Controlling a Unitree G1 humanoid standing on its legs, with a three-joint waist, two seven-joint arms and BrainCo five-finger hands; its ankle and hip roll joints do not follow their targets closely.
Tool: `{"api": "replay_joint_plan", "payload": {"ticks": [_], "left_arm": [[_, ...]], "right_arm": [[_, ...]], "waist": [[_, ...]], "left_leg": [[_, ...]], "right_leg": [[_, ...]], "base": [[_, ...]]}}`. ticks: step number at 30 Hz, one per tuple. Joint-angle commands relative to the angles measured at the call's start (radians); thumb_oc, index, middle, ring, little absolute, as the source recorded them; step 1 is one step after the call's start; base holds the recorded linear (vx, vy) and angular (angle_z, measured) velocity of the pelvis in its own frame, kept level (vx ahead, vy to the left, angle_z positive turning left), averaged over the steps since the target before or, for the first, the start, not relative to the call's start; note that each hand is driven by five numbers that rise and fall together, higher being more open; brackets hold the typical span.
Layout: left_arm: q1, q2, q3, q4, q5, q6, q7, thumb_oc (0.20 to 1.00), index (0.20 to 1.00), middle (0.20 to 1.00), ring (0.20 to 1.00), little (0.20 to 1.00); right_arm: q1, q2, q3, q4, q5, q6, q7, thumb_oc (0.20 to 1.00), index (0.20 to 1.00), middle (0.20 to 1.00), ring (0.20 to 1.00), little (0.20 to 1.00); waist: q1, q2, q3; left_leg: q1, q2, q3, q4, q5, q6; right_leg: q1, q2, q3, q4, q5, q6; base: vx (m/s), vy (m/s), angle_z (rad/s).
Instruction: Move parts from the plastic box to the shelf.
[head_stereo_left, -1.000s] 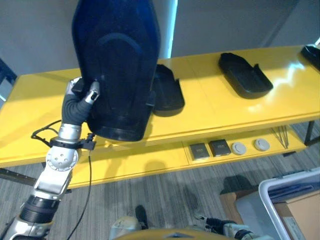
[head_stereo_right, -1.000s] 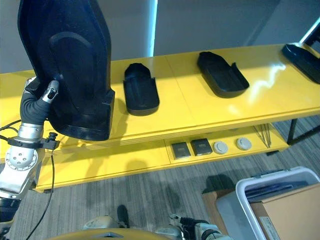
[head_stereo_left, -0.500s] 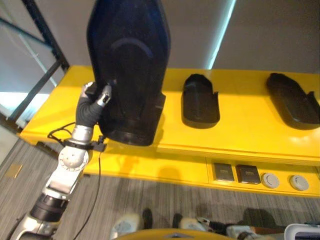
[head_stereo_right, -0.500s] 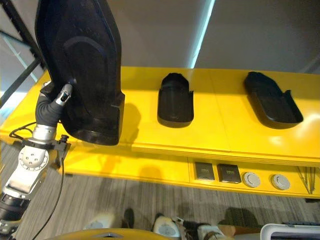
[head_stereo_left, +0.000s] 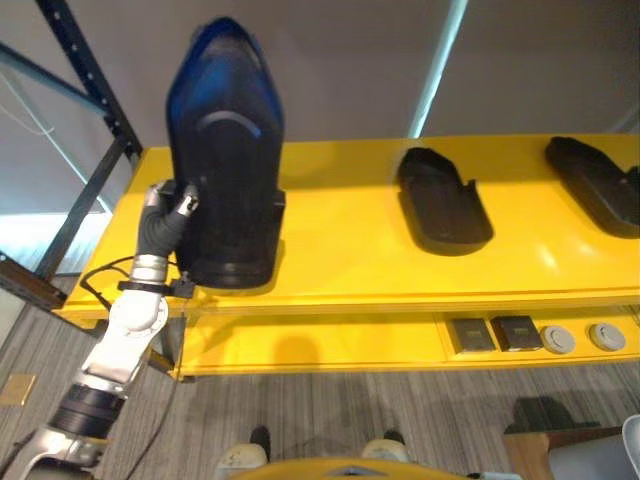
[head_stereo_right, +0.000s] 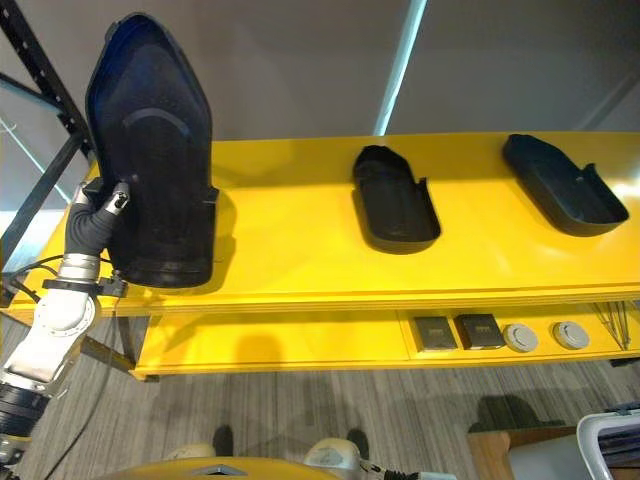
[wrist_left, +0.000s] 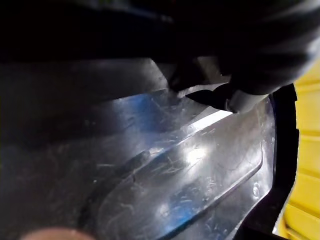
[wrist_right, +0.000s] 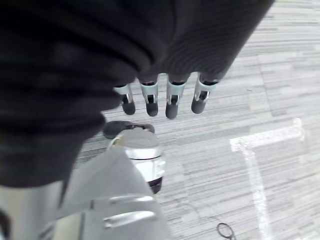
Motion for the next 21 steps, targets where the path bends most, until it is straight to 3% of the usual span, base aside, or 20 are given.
{"api": "replay_joint_plan", "payload": {"ticks": [1,3,5,8,15,19,21], "left_arm": [[-0.062,0.005,0.061,-0.061,-0.004,-0.053,0.044,0.200,0.200,0.200,0.200,0.200],[-0.062,0.005,0.060,-0.063,-0.007,-0.052,0.046,0.200,0.200,0.200,0.200,0.200],[-0.071,-0.020,0.087,-0.089,-0.054,0.015,0.047,0.200,0.200,0.200,0.200,0.200],[-0.084,-0.040,0.090,-0.064,-0.102,0.069,0.012,0.200,0.200,0.200,0.200,0.200],[-0.205,-0.033,0.052,0.092,-0.229,0.193,-0.034,0.200,0.200,0.200,0.200,0.200],[-0.290,-0.015,0.051,0.261,-0.321,0.318,-0.064,0.200,0.200,0.200,0.200,0.200],[-0.311,-0.011,0.041,0.333,-0.318,0.323,-0.078,0.200,0.200,0.200,0.200,0.200]], "right_arm": [[-0.007,0.013,0.095,0.025,-0.023,0.028,0.023,1.000,1.000,1.000,1.000,1.000],[-0.006,0.013,0.094,0.024,-0.014,0.030,0.023,1.000,1.000,1.000,1.000,1.000],[-0.002,0.011,0.067,0.028,-0.010,0.049,0.020,1.000,1.000,1.000,1.000,1.000],[0.020,0.007,0.069,0.025,-0.031,0.073,0.049,1.000,1.000,1.000,1.000,1.000],[0.025,-0.033,0.107,-0.012,-0.030,0.055,0.039,1.000,1.000,1.000,1.000,1.000],[0.010,-0.050,0.131,-0.046,-0.051,0.048,0.079,1.000,1.000,1.000,1.000,1.000],[0.006,-0.048,0.141,-0.062,-0.046,0.053,0.077,1.000,1.000,1.000,1.000,1.000]], "waist": [[-0.022,0.052,0.010],[-0.025,0.053,0.011],[-0.028,0.039,-0.010],[-0.040,0.031,-0.016],[-0.083,0.046,0.022],[-0.113,0.055,0.051],[-0.123,0.057,0.059]], "left_leg": [[-0.007,0.048,-0.048,0.011,-0.105,0.034],[-0.004,0.047,-0.053,0.008,-0.105,0.034],[-0.007,0.010,-0.069,-0.008,-0.112,0.039],[-0.018,0.004,-0.076,-0.005,-0.106,0.036],[-0.083,-0.002,-0.013,-0.002,-0.087,0.020],[-0.108,-0.010,0.024,-0.007,-0.081,0.024],[-0.113,-0.010,0.031,-0.008,-0.078,0.026]], "right_leg": [[-0.020,0.168,0.014,0.087,-0.198,0.052],[-0.017,0.174,0.013,0.086,-0.205,0.049],[0.010,0.235,0.018,-0.030,-0.204,0.015],[0.024,0.254,0.054,-0.068,-0.196,0.009],[-0.016,0.272,0.083,-0.125,-0.183,-0.002],[-0.045,0.287,0.102,-0.138,-0.170,-0.002],[-0.053,0.291,0.108,-0.138,-0.168,-0.003]], "base": [[0.02,0.196,-0.42],[0.03,0.046,0.12],[0.12,-0.038,0.40],[0.14,-0.094,0.23],[0.01,-0.022,-0.07],[-0.03,-0.011,-0.23],[0.00,-0.020,-0.29]]}}
